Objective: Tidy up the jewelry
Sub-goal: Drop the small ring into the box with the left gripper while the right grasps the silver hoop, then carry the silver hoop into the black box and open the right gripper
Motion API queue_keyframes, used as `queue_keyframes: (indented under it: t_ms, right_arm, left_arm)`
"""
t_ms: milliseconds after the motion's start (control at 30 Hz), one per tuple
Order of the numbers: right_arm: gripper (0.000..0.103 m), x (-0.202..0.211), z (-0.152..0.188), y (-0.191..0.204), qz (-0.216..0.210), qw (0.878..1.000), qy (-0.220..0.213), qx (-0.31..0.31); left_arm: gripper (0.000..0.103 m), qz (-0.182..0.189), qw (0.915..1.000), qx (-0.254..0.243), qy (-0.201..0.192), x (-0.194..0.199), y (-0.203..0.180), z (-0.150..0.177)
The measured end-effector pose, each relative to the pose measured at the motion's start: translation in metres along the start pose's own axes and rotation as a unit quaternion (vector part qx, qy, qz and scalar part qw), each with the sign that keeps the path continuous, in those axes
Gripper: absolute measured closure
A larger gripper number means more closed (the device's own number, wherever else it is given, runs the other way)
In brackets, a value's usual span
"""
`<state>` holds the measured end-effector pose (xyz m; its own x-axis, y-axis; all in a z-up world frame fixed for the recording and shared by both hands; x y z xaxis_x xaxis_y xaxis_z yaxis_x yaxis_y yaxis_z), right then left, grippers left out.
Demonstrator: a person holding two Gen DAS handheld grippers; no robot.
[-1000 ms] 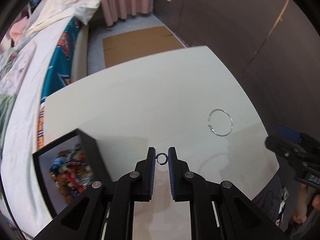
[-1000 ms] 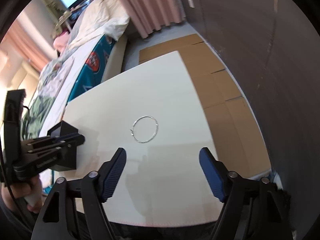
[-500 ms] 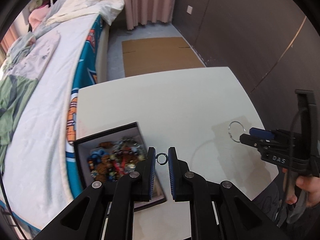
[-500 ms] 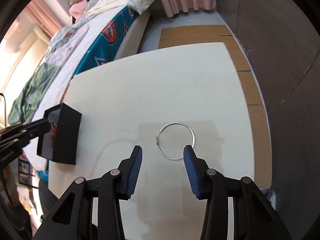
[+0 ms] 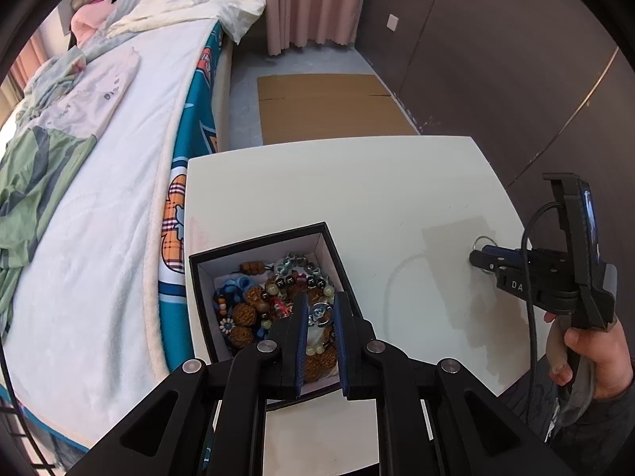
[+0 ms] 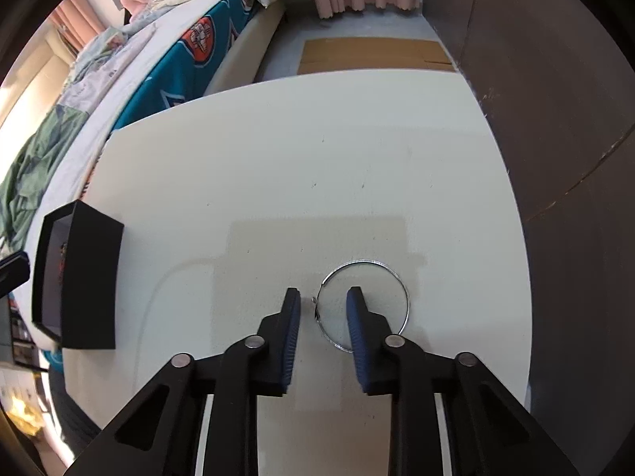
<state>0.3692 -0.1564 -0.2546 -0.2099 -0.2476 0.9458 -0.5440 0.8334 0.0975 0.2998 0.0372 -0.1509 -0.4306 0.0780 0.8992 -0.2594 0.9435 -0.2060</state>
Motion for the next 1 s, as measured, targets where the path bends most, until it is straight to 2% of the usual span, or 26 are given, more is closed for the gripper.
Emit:
queue_keyframes:
  t_ms: [200,333,433,600,667,733,767,800,1000]
  right_arm:
    - [0.098,0.002,0.004,0.015,0.038,0.998,0.011,0.049]
    - [0.099,0.009,0.003,0.017,0.039,0.998,-0.016,0.050]
    - [0.099,0.023,0.004,0.020,0.025,0.998,-0.038,0.038]
    - [0.099,0.063,0.001,0.034,-0.001,0.996,-0.083,0.031]
    - [0.099,0.081,-0.001,0.046,-0.016,0.994,-0.103,0.035]
    - [0.099,0.090,-0.007,0.058,-0.024,0.992,-0.116,0.038]
    - [0.099,0.096,-0.009,0.065,-0.030,0.991,-0.123,0.040]
    - [0.099,0.100,-0.012,0.072,-0.036,0.990,-0.130,0.044]
    - [0.099,0.115,-0.029,0.114,-0.070,0.984,-0.156,0.056]
  left_arm:
    - [0.090,0.005,1.0000,0.004,-0.002,0.004,0.004,0.002]
    - [0.090,0.007,1.0000,-0.001,0.001,0.007,0.007,0.006]
    - [0.090,0.010,0.9999,-0.001,0.006,0.009,0.010,0.010]
    - [0.088,0.035,0.9989,0.015,0.027,0.003,0.013,0.014]
    - [0.078,0.045,0.9979,0.030,0.035,0.001,0.017,0.014]
    - [0.039,0.052,0.9975,0.039,0.028,0.004,0.019,0.011]
    - [0.033,0.058,0.9972,0.044,0.020,0.007,0.021,0.009]
    - [0.031,0.060,0.9970,0.046,0.012,0.011,0.023,0.007]
    - [0.031,0.056,0.9973,0.046,-0.015,0.030,0.036,0.001]
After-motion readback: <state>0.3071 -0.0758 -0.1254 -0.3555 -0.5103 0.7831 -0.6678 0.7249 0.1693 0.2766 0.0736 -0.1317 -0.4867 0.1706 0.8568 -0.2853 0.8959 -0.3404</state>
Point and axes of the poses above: each gripper's, at about its wrist camera, not at the fingertips, and x roughly against the way its jaws point, y to its left, z to its underside, the point moved 8 cm from there along -x, roughly the way its jaws point, and after that the axes turned 13 degrees about x, right-handed, at the moved point
